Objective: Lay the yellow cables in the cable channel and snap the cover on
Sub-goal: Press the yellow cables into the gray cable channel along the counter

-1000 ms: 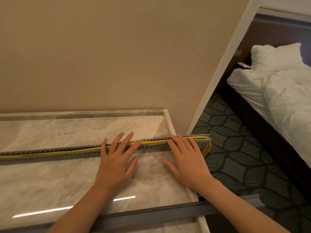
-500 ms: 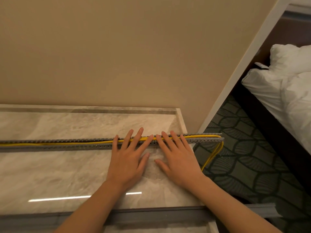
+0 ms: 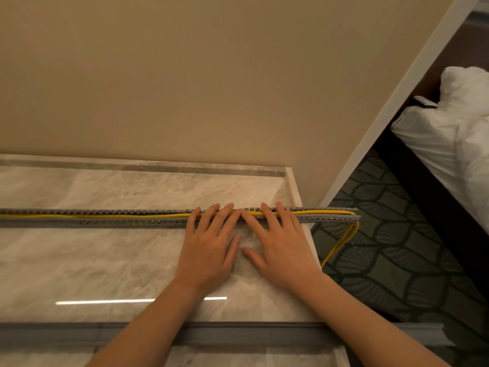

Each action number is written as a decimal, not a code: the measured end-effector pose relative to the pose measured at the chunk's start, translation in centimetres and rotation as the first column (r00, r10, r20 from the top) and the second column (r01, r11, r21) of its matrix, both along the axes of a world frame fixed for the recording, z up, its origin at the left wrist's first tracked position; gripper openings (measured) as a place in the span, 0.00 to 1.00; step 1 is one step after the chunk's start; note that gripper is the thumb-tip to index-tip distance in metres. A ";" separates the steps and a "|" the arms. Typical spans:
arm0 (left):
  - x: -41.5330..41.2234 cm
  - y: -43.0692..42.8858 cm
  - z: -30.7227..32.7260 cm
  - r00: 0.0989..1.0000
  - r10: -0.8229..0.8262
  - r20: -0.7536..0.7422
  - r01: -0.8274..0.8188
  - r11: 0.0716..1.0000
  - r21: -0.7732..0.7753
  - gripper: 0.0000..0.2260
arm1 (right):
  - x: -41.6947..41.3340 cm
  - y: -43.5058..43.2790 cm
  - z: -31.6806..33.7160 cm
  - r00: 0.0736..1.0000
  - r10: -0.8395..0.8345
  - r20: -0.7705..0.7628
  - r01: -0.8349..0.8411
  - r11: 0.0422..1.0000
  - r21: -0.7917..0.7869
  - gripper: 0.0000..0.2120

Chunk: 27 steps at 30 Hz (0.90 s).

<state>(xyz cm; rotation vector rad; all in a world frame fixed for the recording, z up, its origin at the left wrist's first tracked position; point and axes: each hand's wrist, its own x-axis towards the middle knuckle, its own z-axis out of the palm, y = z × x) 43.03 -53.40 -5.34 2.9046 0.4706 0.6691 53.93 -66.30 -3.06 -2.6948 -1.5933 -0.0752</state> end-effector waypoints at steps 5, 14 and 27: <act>-0.2 -0.1 0.1 0.999 0.004 0.054 -0.007 0.998 0.061 0.18 | -0.2 0.3 0.0 1.000 -0.020 0.005 0.020 1.000 0.014 0.32; -0.1 -0.1 0.0 0.999 0.015 0.028 -0.016 0.999 0.045 0.19 | -0.3 0.6 -0.1 0.999 -0.022 0.030 0.022 1.000 -0.004 0.32; -2.8 1.0 1.9 0.970 -0.016 -0.243 -0.001 0.998 -0.066 0.23 | -3.3 0.6 1.4 0.991 0.031 -0.132 -0.032 0.999 -0.001 0.32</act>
